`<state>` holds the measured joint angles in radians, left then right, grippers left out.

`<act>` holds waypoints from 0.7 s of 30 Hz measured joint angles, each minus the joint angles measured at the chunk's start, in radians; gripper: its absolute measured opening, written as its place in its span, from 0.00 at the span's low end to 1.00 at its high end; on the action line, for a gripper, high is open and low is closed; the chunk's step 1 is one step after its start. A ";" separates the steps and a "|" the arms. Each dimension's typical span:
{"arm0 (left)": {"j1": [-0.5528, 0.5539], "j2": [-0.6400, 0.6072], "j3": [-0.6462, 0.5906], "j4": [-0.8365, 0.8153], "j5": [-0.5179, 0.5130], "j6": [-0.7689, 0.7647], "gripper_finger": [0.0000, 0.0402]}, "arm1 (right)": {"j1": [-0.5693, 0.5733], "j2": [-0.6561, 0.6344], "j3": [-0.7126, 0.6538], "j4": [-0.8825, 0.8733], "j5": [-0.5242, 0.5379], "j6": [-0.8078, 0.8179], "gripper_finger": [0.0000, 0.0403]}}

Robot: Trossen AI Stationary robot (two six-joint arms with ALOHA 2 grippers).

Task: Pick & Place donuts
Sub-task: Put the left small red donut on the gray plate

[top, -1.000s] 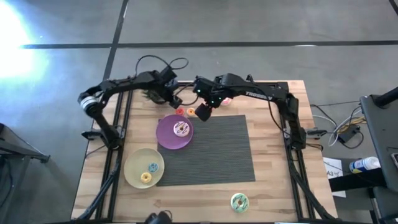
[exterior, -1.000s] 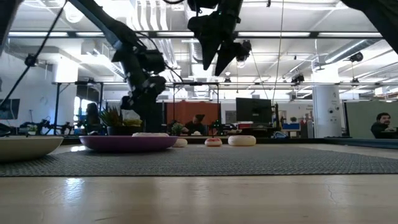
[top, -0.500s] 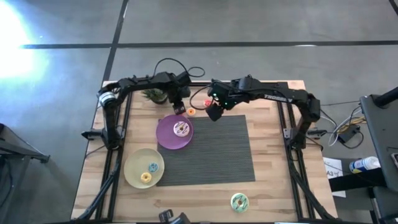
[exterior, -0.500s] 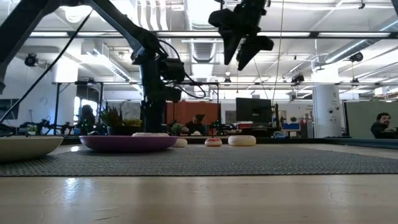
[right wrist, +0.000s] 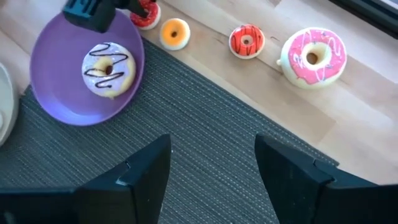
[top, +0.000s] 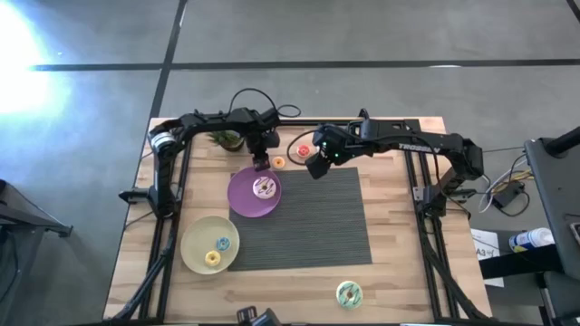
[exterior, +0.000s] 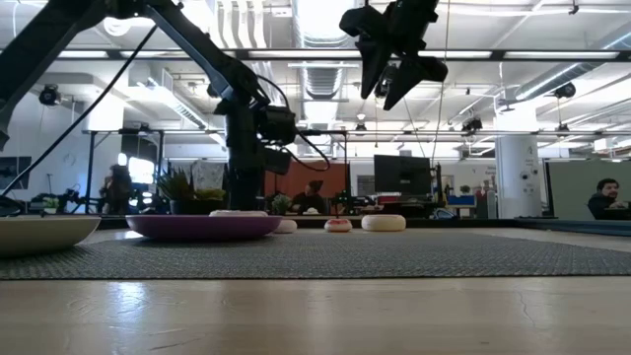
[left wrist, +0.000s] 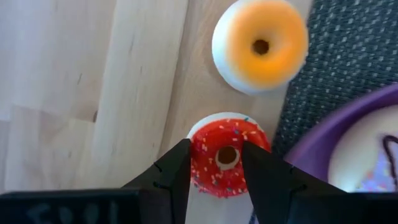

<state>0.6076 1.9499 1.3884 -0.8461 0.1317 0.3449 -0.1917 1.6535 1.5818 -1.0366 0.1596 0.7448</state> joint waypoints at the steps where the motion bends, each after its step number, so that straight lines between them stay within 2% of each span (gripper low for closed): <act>1: 0.000 0.005 0.000 0.005 -0.012 0.000 0.29 | 0.003 0.000 0.000 0.002 0.000 0.000 0.56; 8: -0.001 0.035 0.000 0.017 -0.029 -0.001 0.27 | 0.013 0.000 0.000 0.002 0.000 0.000 0.56; 11: -0.001 0.035 0.000 0.017 -0.030 0.000 0.20 | 0.013 0.000 0.000 0.002 0.001 -0.001 0.56; 15: -0.001 0.031 -0.001 0.019 -0.033 0.001 0.04 | 0.013 0.000 0.000 0.002 0.023 -0.008 0.56; 21: -0.001 0.025 0.004 0.007 -0.040 0.001 0.00 | 0.013 0.001 0.000 0.002 0.027 -0.020 0.56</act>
<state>0.6067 1.9753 1.3921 -0.8395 0.0920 0.3462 -0.1787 1.6543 1.5822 -1.0348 0.1864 0.7251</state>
